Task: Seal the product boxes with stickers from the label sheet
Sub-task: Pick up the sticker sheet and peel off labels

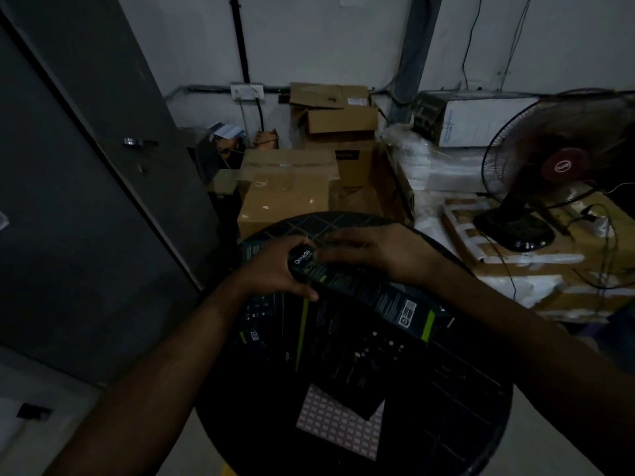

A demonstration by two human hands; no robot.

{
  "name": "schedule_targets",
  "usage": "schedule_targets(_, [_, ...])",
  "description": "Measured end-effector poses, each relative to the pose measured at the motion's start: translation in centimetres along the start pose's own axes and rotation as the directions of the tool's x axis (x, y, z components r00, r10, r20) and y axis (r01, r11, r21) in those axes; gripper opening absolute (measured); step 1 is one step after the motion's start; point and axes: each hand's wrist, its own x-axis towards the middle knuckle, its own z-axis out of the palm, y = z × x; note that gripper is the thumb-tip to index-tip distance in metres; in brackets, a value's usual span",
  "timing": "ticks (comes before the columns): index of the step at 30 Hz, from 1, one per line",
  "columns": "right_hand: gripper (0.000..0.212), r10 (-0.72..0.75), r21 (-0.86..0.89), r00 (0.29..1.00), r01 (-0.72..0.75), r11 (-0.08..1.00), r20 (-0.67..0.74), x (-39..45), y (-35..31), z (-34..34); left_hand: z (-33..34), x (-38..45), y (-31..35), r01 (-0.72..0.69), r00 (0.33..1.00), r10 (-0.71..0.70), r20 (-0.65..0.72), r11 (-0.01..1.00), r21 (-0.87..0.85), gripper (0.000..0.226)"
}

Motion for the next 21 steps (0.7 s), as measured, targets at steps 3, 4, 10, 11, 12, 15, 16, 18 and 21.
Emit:
schedule_targets(3, [0.038,0.323,0.242,0.940,-0.341,0.908,0.112,-1.1,0.2,0.2,0.6,-0.7,-1.6,0.084,0.992,-0.085,-0.090,0.996,-0.016,0.085])
schedule_targets(4, [0.044,0.344,0.286,0.920,-0.385,0.877,0.186,-1.3,0.0,0.5,0.7,-1.1,-2.0,0.106,0.985,-0.110,-0.133,0.994,-0.037,0.083])
schedule_targets(10, [0.086,0.361,0.106,0.864,-0.420,0.901,0.351,-2.4,0.0,3.6,1.4,-2.5,-2.4,0.139,0.954,-0.163,-0.252,0.984,-0.111,0.062])
schedule_targets(11, [0.082,0.363,0.187,0.877,-0.432,0.882,0.317,-2.4,0.4,3.8,1.5,-2.7,-2.6,0.147,0.950,-0.167,-0.262,0.984,-0.096,0.063])
schedule_targets(12, [0.076,0.365,0.245,0.884,-0.438,0.865,0.291,-2.3,0.5,3.9,1.7,-3.0,-2.6,0.160,0.947,-0.174,-0.271,0.984,-0.073,0.064])
schedule_targets(15, [0.064,0.357,0.353,0.909,-0.413,0.839,0.215,-2.5,-0.2,4.5,1.8,-3.5,-1.6,0.095,0.952,-0.046,-0.304,0.984,0.151,0.072])
schedule_targets(16, [0.061,0.363,0.390,0.915,-0.403,0.828,0.176,-2.5,-0.7,4.7,2.0,-3.3,-0.8,0.025,0.953,0.063,-0.296,0.958,0.284,0.075])
schedule_targets(18, [0.053,0.375,0.434,0.924,-0.366,0.823,0.067,-2.3,-1.4,5.3,2.7,-2.6,1.0,-0.104,0.959,0.212,-0.189,0.881,0.462,0.077])
schedule_targets(21, [0.029,0.414,0.370,0.908,-0.362,0.855,-0.068,-2.2,-1.9,6.5,5.0,-1.4,2.3,-0.123,0.989,0.150,-0.014,0.855,0.503,0.078])
